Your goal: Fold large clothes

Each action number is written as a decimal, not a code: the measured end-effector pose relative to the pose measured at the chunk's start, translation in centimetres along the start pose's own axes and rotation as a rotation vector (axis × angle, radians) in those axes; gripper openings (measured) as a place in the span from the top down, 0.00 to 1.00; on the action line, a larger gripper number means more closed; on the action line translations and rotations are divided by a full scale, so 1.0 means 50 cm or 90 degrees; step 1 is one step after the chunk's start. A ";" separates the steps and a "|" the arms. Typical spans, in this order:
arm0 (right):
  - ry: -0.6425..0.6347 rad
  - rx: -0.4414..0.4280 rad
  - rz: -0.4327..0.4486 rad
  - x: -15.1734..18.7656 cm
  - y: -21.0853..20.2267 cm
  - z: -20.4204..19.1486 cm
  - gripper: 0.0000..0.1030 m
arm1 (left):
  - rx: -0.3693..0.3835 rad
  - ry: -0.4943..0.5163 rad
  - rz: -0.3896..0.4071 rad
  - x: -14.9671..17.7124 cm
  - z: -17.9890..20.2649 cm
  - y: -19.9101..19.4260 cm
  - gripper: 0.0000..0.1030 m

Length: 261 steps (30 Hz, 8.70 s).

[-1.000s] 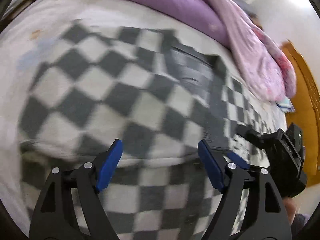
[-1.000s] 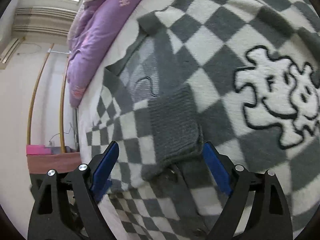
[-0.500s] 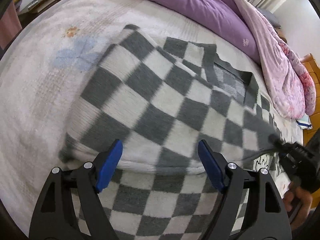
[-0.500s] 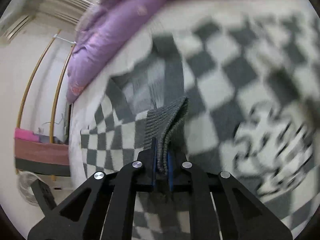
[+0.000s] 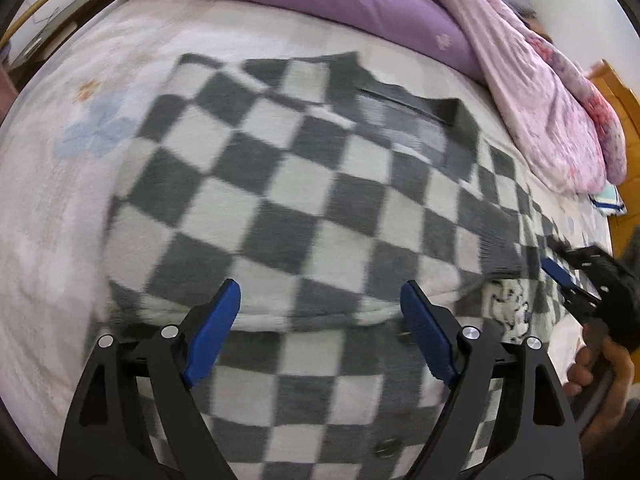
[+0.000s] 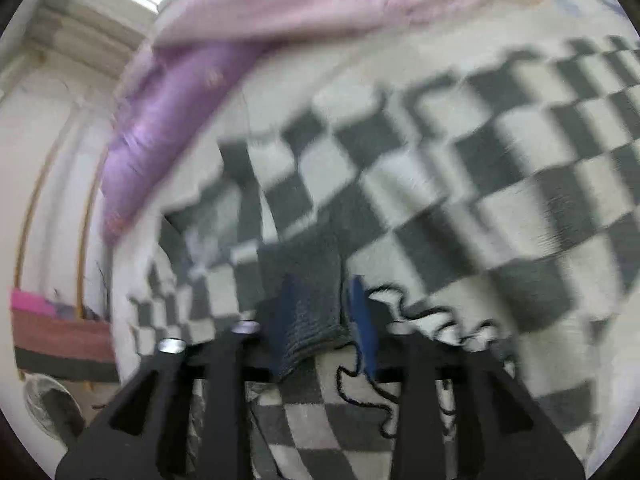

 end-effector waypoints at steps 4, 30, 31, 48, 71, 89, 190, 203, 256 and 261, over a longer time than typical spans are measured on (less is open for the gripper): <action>0.087 0.050 0.081 -0.075 -0.107 0.179 0.46 | 0.018 0.033 -0.003 -0.005 0.086 0.019 0.19; -0.093 -0.139 0.195 -0.217 -0.178 0.016 0.91 | -0.006 -0.027 0.018 -0.072 0.052 0.018 0.18; -0.158 -0.155 0.159 -0.169 -0.148 -0.064 0.91 | -0.009 -0.038 0.024 -0.075 0.041 0.009 0.18; -0.287 -0.095 -0.107 0.133 0.069 -0.181 0.38 | 0.036 -0.120 -0.006 -0.051 -0.005 0.018 0.14; -0.071 -0.023 0.009 -0.034 -0.016 0.008 0.38 | 0.067 -0.092 0.083 -0.131 -0.073 -0.065 0.90; -0.154 0.069 -0.060 -0.099 0.100 -0.078 0.39 | 0.018 -0.133 0.024 -0.132 -0.210 -0.034 0.38; 0.073 0.123 -0.034 0.432 -0.313 0.311 0.84 | 0.108 -0.380 -0.058 0.602 -0.376 -0.266 0.88; 0.033 0.143 -0.085 0.447 -0.255 0.358 0.58 | 0.073 -0.434 -0.013 0.656 -0.378 -0.243 0.70; -0.247 0.084 -0.181 0.832 -0.071 -0.016 0.99 | 0.097 -0.324 -0.028 0.702 -0.421 -0.217 0.21; -0.309 0.086 -0.186 0.835 -0.106 -0.056 0.91 | 0.088 -0.260 -0.050 0.678 -0.379 -0.239 0.78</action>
Point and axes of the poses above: each gripper's, at about its wrist camera, not at the fingertips, and y roughly the way its jaws point, z to its right, x to its underside, the point moved 10 cm from there along y, roughly the way its jaws point, and after that the axes turned 2 degrees about y, right-handed, at the moved point
